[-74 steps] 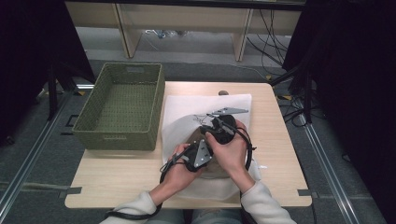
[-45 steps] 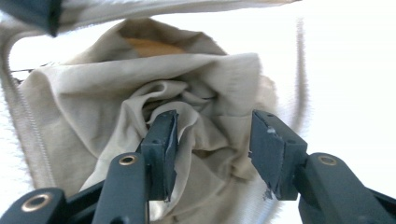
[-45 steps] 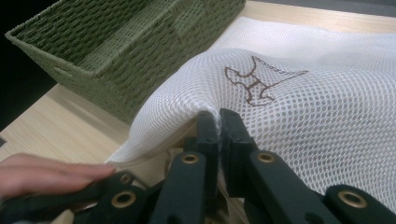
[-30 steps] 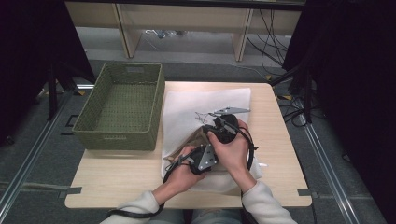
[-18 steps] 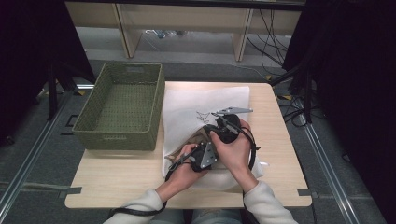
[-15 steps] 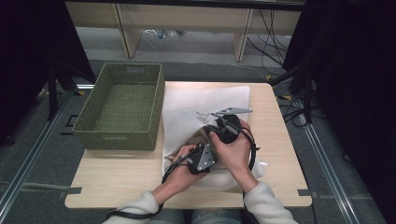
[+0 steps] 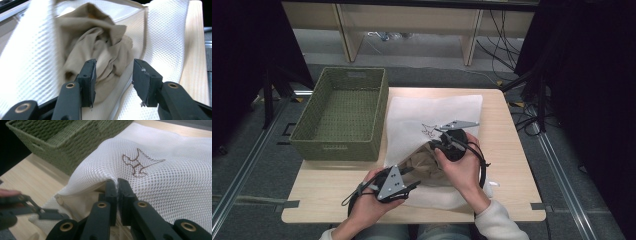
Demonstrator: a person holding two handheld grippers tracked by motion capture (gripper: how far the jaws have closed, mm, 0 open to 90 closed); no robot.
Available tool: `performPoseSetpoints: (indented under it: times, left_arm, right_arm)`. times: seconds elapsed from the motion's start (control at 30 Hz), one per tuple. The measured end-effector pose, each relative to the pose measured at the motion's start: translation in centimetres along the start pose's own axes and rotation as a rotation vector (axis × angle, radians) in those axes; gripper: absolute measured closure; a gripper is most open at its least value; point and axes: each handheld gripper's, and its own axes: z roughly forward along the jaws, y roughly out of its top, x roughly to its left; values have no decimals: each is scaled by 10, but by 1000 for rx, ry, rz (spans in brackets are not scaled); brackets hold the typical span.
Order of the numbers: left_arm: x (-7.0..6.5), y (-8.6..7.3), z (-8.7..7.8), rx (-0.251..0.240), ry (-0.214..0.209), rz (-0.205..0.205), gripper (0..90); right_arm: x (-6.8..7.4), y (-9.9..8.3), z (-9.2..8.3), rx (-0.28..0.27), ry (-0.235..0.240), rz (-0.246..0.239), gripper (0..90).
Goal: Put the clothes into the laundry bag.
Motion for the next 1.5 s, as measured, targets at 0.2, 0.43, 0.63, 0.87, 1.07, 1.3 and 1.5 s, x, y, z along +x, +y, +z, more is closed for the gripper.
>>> performPoseSetpoints:
  times: [0.2,0.43,0.63,0.87,1.07,1.3,1.5]
  left_arm:
    - [-5,-10,-3,3,-21,-58,571]
    - [-12,-14,11,39,-47,-40,604]
    - [-16,-19,36,92,-73,-22,661]
    - [-14,-24,41,141,-43,-20,723]
    - [-13,-24,60,143,-51,-28,730]
    - [0,-17,72,107,22,-23,746]
    - [3,-13,78,89,43,-26,723]
  right_arm:
    - [6,-11,0,66,-4,-29,878]
    - [14,-37,19,208,49,-75,876]
    - [10,-49,31,290,72,-61,877]
    - [6,-58,36,358,102,-35,878]
    - [1,-51,29,309,141,-22,881]
    - [4,-46,19,258,142,-6,883]
    - [5,-43,13,221,123,12,884]
